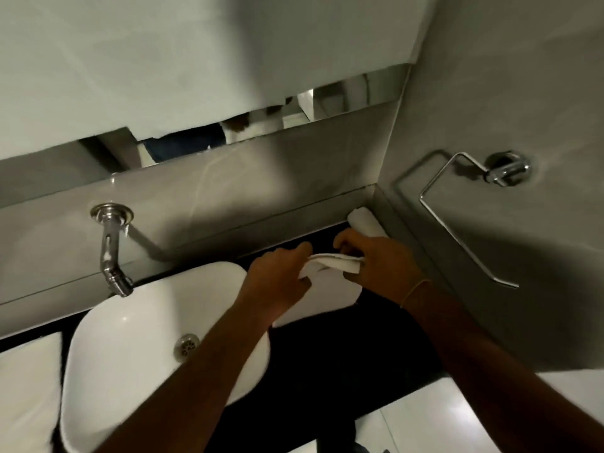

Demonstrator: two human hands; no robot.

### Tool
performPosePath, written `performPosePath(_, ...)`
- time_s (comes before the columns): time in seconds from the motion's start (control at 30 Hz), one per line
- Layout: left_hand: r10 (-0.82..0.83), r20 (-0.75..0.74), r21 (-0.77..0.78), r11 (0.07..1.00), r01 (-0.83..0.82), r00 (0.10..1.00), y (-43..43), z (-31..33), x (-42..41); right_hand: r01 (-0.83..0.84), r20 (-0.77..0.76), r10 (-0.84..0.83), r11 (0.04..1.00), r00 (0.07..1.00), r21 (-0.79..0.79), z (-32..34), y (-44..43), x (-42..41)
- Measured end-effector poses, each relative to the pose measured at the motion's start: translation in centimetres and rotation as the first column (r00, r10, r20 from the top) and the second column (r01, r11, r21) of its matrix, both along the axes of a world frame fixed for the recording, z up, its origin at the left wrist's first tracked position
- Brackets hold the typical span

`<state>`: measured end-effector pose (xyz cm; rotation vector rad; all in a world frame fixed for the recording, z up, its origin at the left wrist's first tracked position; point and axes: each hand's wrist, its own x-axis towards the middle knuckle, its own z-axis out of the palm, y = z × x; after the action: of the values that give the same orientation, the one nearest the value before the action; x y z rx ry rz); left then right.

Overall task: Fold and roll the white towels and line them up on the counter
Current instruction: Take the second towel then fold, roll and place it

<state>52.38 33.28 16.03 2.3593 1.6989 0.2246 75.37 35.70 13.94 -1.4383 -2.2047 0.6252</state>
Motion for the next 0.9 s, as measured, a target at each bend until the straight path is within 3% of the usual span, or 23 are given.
performPosePath(0.07,0.000,0.056,0.073,0.997,-0.004,0.998,0.3,-2.1,1.4,0.017,-0.117,-0.002,0.991,0.993,0.131,-2.5,0.2,0.8)
performPosePath(0.13,-0.032,0.106,0.095,0.995,0.022,0.994,-0.1,-5.6,2.4,0.056,-0.132,-0.028,0.975,0.991,0.214,-6.0,-0.9,1.6)
performPosePath(0.2,-0.067,0.045,0.043,0.997,0.065,0.997,-0.8,-10.2,3.2,0.096,-0.051,-0.089,0.986,0.995,0.134,-10.2,-2.7,2.6)
performPosePath(0.27,-0.112,-0.001,-0.113,0.987,0.111,0.994,-2.3,-14.9,4.0,0.117,0.065,-0.117,0.993,0.991,0.006,-14.5,-5.2,3.3)
performPosePath(0.4,-0.248,-0.161,-0.404,0.900,0.166,0.955,-5.7,-22.0,5.0,0.084,0.260,0.010,0.934,0.966,-0.346,-22.2,-9.4,4.6)
performPosePath(0.47,-0.260,-0.199,-0.490,0.862,0.134,0.945,-6.9,-24.0,5.3,0.065,0.255,0.058,0.891,0.965,-0.449,-24.2,-10.5,5.0)
performPosePath(0.57,-0.169,-0.143,-0.542,0.838,0.066,0.975,-7.7,-25.4,4.7,0.080,0.230,0.044,0.861,0.972,-0.502,-24.4,-10.3,4.9)
performPosePath(0.7,0.094,0.084,-0.606,0.795,-0.024,0.992,-6.9,-25.4,3.6,0.037,0.128,0.035,0.851,0.991,-0.524,-24.6,-8.3,5.1)
performPosePath(0.83,0.265,0.134,-0.675,0.730,-0.108,0.955,-4.8,-24.5,3.3,0.073,0.127,0.004,0.799,0.992,-0.597,-24.4,-6.3,4.1)
performPosePath(0.9,0.265,0.134,-0.674,0.731,-0.108,0.955,-3.9,-24.7,3.1,0.109,0.134,-0.035,0.792,0.990,-0.600,-24.7,-6.0,3.8)
